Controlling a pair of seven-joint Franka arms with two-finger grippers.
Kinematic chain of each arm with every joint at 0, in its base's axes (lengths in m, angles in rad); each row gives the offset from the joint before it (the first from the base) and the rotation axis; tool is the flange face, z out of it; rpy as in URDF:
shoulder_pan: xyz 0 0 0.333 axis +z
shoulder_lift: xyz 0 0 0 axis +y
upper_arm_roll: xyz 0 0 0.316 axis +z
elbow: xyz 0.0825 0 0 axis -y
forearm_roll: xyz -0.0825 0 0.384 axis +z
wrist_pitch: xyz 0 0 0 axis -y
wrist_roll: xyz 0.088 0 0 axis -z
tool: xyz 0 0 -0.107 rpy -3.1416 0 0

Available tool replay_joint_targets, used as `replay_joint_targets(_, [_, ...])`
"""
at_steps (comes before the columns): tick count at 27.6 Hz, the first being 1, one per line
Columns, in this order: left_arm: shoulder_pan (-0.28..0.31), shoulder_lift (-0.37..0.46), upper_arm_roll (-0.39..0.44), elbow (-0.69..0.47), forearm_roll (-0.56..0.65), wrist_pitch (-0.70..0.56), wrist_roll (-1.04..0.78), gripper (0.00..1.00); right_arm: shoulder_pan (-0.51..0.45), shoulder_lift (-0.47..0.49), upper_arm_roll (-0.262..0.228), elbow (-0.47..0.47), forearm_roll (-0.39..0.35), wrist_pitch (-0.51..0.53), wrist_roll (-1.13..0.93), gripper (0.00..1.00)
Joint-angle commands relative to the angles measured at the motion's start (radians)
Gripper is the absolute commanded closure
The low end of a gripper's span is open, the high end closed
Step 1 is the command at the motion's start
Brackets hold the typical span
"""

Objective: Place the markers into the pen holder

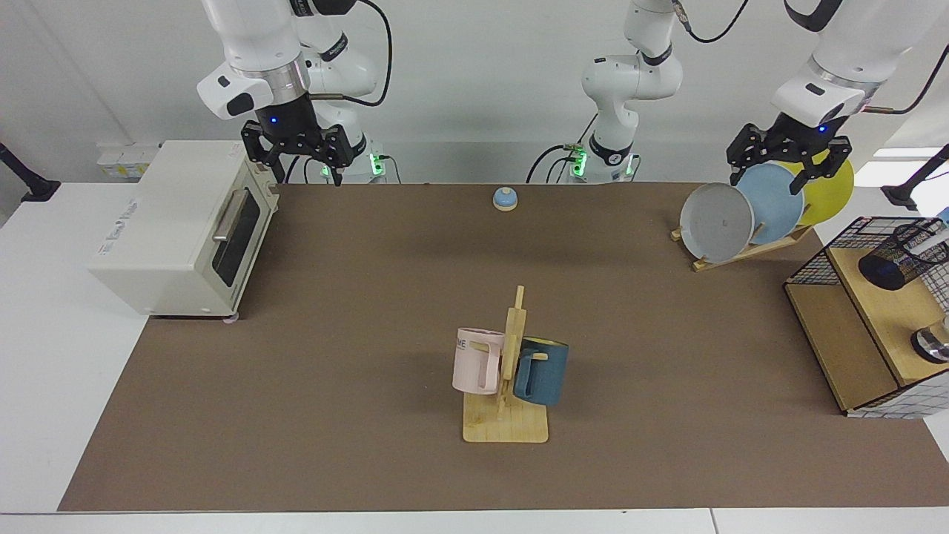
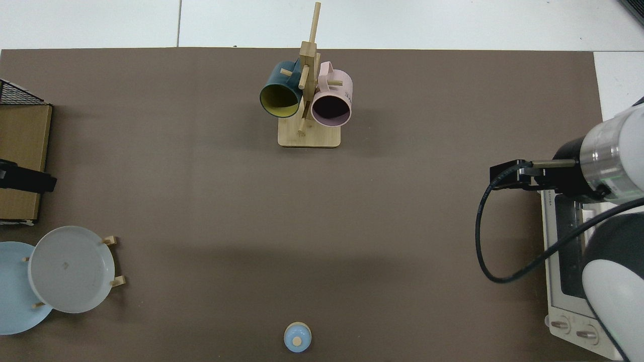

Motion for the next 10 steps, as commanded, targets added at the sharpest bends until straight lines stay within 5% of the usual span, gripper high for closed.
replay_joint_targets(1, [0.013, 0.002, -0.010, 0.017, -0.013, -0.017, -0.021, 0.00, -0.014, -0.014, 0.008, -0.012, 0.005, 0.015, 0.011, 0.00])
replay_joint_targets(10, [0.013, 0.012, -0.022, 0.021, -0.015, 0.009, -0.071, 0.00, -0.014, -0.014, 0.008, -0.012, 0.005, 0.015, 0.011, 0.00])
